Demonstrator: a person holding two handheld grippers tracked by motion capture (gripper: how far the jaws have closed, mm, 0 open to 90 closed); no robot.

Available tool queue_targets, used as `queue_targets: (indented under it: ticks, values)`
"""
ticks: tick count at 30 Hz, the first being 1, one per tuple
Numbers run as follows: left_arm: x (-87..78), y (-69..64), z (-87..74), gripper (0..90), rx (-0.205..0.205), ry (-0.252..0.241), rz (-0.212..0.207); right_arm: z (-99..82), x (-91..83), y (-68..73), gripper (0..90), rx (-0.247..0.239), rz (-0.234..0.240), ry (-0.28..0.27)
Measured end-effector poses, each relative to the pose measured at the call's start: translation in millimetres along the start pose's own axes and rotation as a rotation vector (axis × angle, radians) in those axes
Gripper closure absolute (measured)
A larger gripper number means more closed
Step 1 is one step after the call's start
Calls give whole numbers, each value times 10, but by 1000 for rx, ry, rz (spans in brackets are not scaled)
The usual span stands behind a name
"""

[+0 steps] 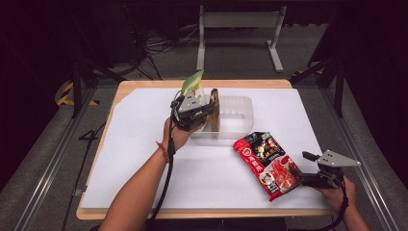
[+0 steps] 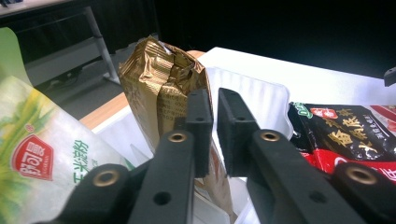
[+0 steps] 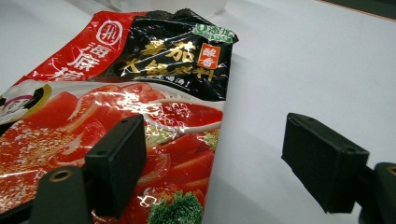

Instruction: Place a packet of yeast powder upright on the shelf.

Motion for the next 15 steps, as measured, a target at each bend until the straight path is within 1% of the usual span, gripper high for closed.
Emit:
queue_targets:
  ticks: [1,5,9,10,12,13,14,15]
  values:
    - [0,0,0,830,0,0,0,0,0,0,223,0,0,0]
    - [-65,-36,12,818,25,8,-4,6,-3,1,224,2,-1,-2]
    - [-124,-67,13,787,36,12,-7,7,-4,1,228,4,0,-2]
    - [-168,-94,12,783,44,12,-12,7,-5,4,238,3,3,-4]
    - [-187,-104,9,781,46,13,-15,8,-5,5,239,3,4,-5]
    - [-221,-121,7,781,57,13,-17,9,-4,6,240,4,5,-5]
    - [-244,-143,1,763,54,13,-23,10,-3,8,244,5,6,-4]
    - [-269,-153,-5,752,63,17,-26,11,-4,11,253,2,8,-4]
Point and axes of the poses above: each handheld gripper's, and its own axes: x roughly forward along the jaws, z roughly out of its top, y roughly to its left, the point moved 7 cm from there along x, roughly forward along the jaws, and after that the axes turned 9 degrees about -z, right-handed, at the moved point
